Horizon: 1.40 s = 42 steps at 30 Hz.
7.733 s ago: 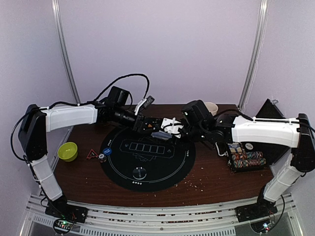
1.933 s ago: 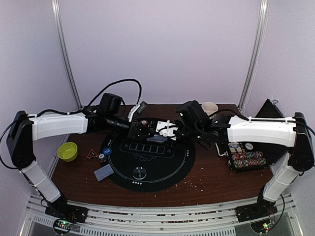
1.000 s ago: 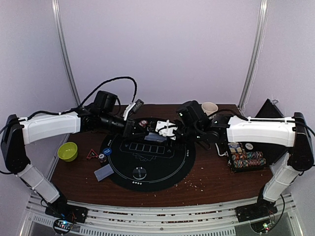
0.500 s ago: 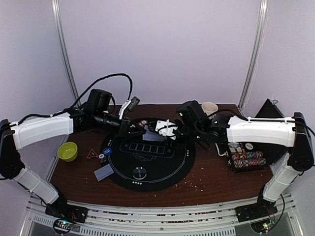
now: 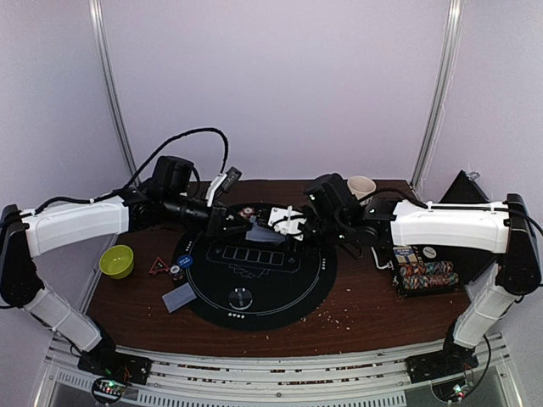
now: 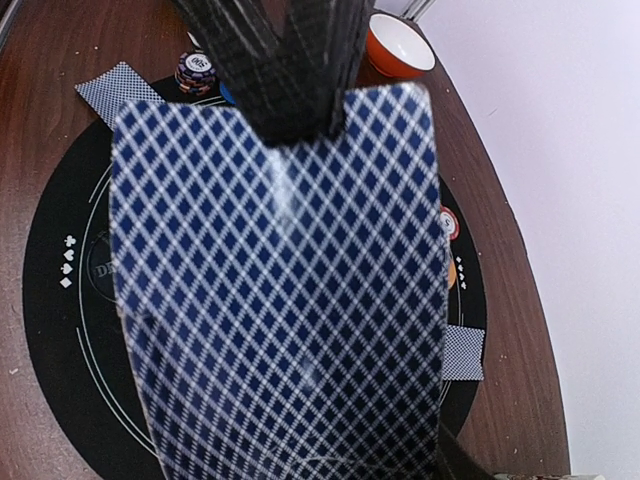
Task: Distribute texas hold em gaming equipment
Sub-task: Pick up the poker card from the face-down deck piles, then distribute the poker card in the big blind area.
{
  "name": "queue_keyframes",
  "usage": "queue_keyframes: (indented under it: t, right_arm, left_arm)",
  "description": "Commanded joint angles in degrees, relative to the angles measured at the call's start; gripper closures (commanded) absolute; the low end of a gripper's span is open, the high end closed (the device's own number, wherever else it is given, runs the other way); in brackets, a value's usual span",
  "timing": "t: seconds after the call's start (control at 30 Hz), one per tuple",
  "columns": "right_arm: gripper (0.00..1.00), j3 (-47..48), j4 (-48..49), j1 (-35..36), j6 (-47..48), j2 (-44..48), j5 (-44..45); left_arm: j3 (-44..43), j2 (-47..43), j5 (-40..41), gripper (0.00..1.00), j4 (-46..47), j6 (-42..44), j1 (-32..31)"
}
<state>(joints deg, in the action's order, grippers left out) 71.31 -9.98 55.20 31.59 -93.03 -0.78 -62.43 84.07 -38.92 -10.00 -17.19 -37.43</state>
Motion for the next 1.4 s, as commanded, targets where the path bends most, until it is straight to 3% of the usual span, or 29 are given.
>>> queue_keyframes:
  t: [0.0,0.43,0.63,0.9,1.0,1.13,1.23,1.37]
  right_arm:
    - [0.53,-0.8,1.7,-0.5,-0.8,-0.1,1.1]
    - [0.53,-1.2,2.3,-2.2,-1.6,-0.4,0.8]
    - [0.53,-0.5,2.8,-2.3,-2.1,-0.7,-0.6]
    - [0.53,-2.4,2.5,-2.9,-2.4,0.5,0.5]
    - [0.53,-2.9,2.4,-3.1,-2.7,0.9,0.4]
    - [0.53,-3.0,1.7,-3.2,-3.0,1.5,0.8]
    - [0.53,-3.4,1.4,-3.2,-3.3,2.3,0.8]
    - [0.53,-3.9,0.8,-3.2,-4.5,3.7,1.2]
  left_arm:
    - [2.2,-3.9,-0.6,1.0,8.4,-2.8,0.3]
    - [0.2,-5.3,0.4,1.0,6.5,-3.9,2.1]
    - [1.4,-1.8,-3.1,1.0,11.6,-8.5,2.5]
    - [4.7,-7.5,-0.2,1.0,20.2,-15.6,7.1]
    - [3.3,-7.9,0.1,1.0,19.3,-15.2,8.2]
    - [2.8,-8.8,7.1,1.0,19.1,-17.7,10.0]
    - [2.8,-8.1,19.0,1.0,20.2,-19.8,10.2]
    - [11.0,-5.5,31.3,1.0,36.9,-31.7,8.6]
